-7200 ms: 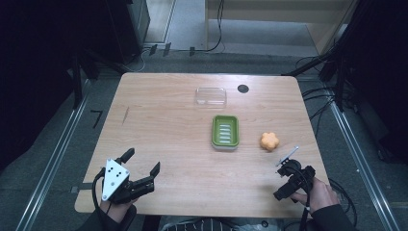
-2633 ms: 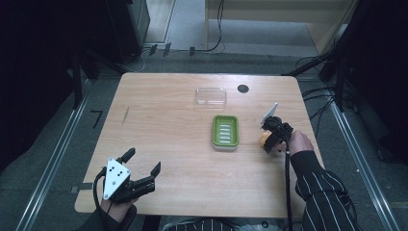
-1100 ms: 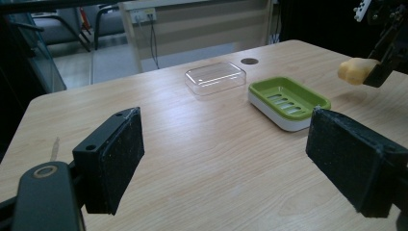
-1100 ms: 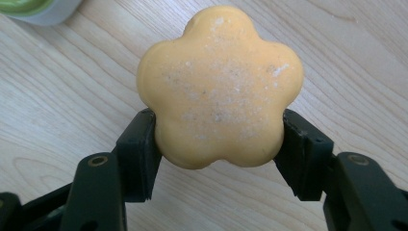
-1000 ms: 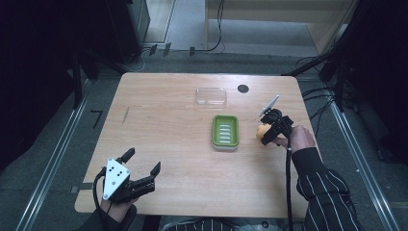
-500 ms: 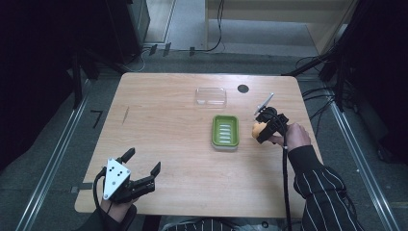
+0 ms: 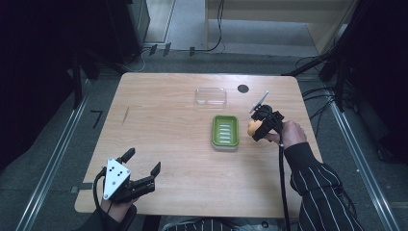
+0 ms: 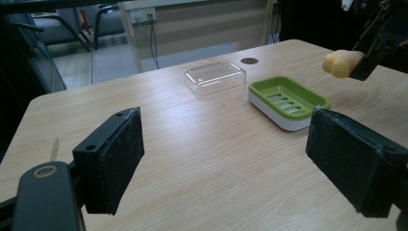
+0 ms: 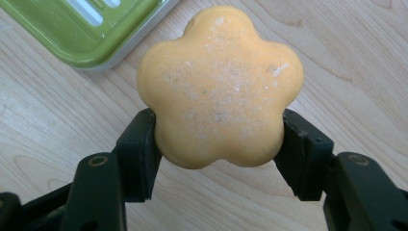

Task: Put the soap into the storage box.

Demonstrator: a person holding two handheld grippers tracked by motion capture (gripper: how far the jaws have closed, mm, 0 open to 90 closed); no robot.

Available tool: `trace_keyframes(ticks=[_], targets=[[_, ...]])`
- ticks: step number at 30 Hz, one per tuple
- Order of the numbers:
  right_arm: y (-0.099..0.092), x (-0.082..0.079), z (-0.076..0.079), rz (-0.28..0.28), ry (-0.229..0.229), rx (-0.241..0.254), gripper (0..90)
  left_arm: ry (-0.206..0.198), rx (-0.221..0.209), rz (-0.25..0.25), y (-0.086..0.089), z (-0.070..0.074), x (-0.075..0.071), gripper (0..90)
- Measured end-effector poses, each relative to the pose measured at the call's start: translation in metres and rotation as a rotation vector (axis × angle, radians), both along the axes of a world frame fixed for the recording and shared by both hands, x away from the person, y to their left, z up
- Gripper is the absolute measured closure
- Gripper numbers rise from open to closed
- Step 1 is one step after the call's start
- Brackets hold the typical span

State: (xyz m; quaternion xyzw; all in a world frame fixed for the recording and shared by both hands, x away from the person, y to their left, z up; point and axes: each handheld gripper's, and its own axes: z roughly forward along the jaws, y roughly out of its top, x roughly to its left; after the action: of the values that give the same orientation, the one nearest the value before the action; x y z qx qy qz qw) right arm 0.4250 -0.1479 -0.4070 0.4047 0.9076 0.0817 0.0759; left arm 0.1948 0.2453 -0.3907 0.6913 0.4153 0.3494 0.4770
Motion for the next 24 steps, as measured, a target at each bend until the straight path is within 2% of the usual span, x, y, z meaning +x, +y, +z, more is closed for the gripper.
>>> trace_keyframes(ticks=[20, 24], targets=[[0.024, 0.009, 0.005, 0.053, -0.018, 0.008, 39.8, 0.001, -0.002, 0.001, 0.0, 0.0, 0.0, 13.7], [0.029, 0.009, 0.006, 0.049, -0.023, 0.012, 39.8, 0.001, -0.001, 0.001, 0.0, 0.0, 0.0, 13.7]])
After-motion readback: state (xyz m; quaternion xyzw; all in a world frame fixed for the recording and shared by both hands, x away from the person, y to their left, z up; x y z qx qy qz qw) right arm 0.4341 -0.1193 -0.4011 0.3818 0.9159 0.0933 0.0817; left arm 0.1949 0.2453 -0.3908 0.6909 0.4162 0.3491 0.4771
